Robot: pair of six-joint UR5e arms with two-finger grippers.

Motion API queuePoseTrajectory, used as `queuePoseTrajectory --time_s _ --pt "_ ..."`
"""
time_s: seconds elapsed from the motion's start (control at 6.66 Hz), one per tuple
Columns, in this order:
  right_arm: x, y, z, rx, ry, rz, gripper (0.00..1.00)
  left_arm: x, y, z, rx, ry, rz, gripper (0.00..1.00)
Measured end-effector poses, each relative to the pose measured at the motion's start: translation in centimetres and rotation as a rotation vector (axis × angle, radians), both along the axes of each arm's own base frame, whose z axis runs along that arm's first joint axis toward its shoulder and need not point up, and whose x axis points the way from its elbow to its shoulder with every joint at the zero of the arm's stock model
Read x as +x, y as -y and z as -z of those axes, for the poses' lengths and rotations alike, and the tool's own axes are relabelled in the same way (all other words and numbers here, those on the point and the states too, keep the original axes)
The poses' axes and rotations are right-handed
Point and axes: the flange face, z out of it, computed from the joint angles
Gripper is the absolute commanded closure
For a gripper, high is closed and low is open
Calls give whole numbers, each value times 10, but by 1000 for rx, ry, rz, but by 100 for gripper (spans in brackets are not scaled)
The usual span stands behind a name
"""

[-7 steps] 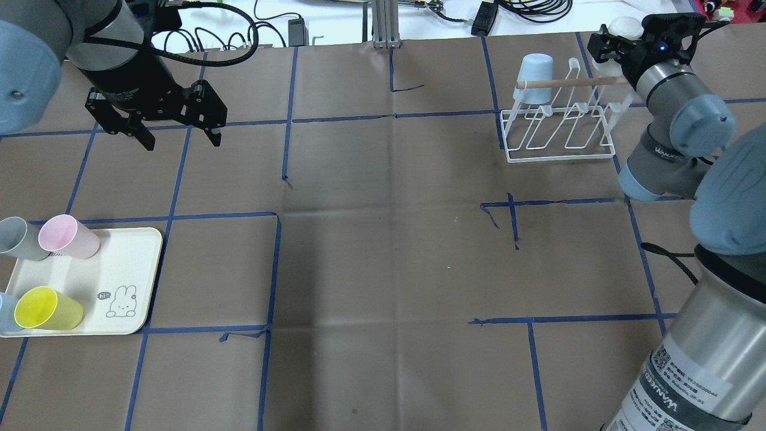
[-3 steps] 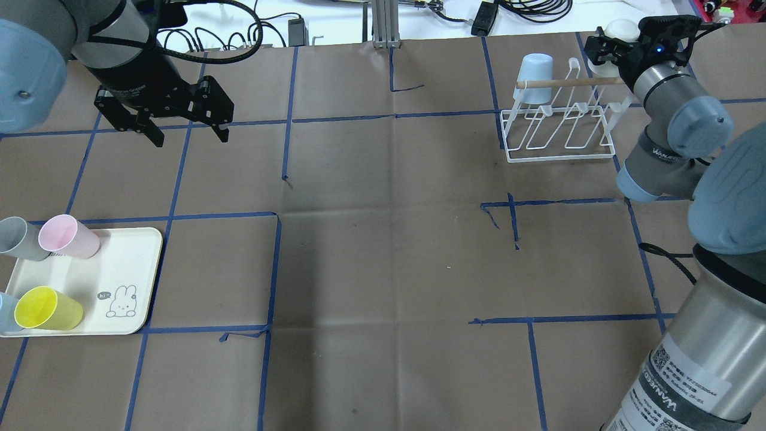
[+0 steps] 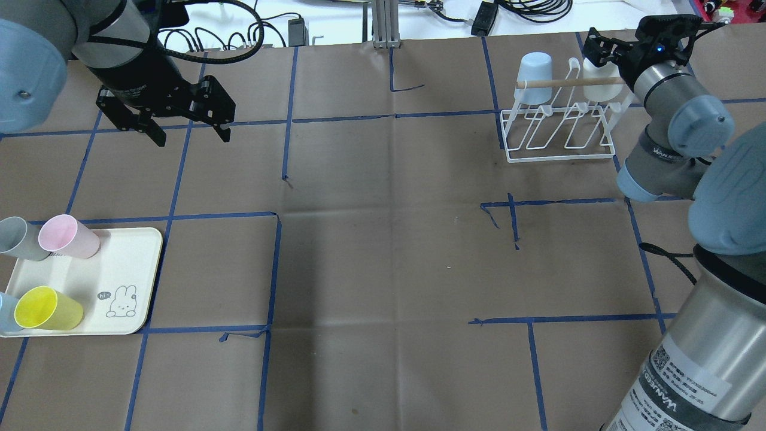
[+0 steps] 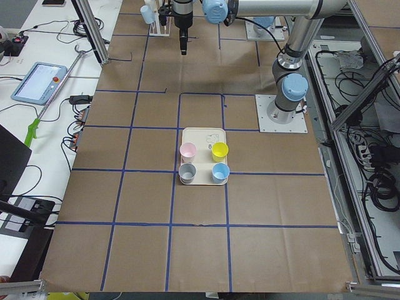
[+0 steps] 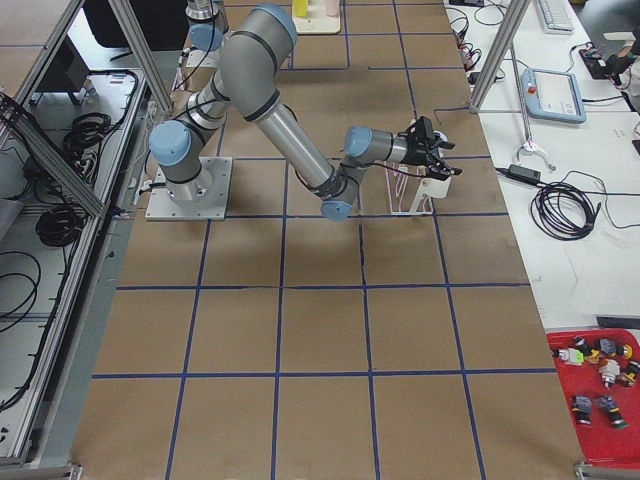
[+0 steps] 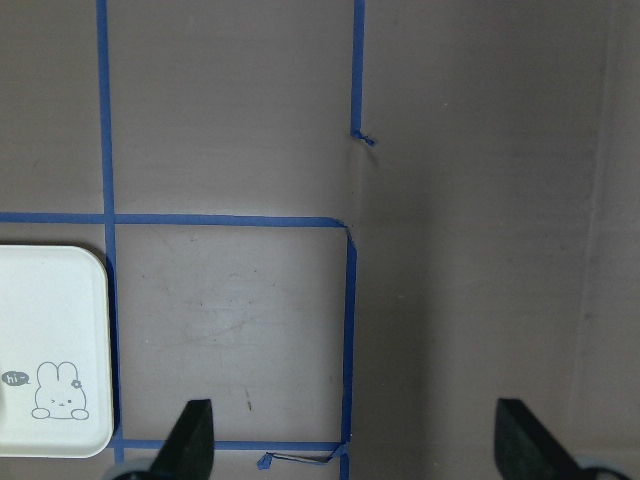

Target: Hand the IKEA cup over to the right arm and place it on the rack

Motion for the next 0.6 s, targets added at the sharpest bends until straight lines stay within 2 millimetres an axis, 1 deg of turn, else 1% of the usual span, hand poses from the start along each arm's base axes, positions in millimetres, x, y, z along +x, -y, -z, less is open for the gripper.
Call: queuePoseTrajectory --time_s 0.15,0.3,0.45,0.6 --pt "2 0 -5 3 0 -2 0 0 0 0 0 0 1 0" --pt "7 1 -19 21 5 -7 0 0 0 0 -1 0 1 0" --pt "12 0 -47 62 15 -12 0 0 0 0 -1 1 1 0" --pt "18 -5 -82 116 27 -14 0 0 0 -1 -1 2 1 0"
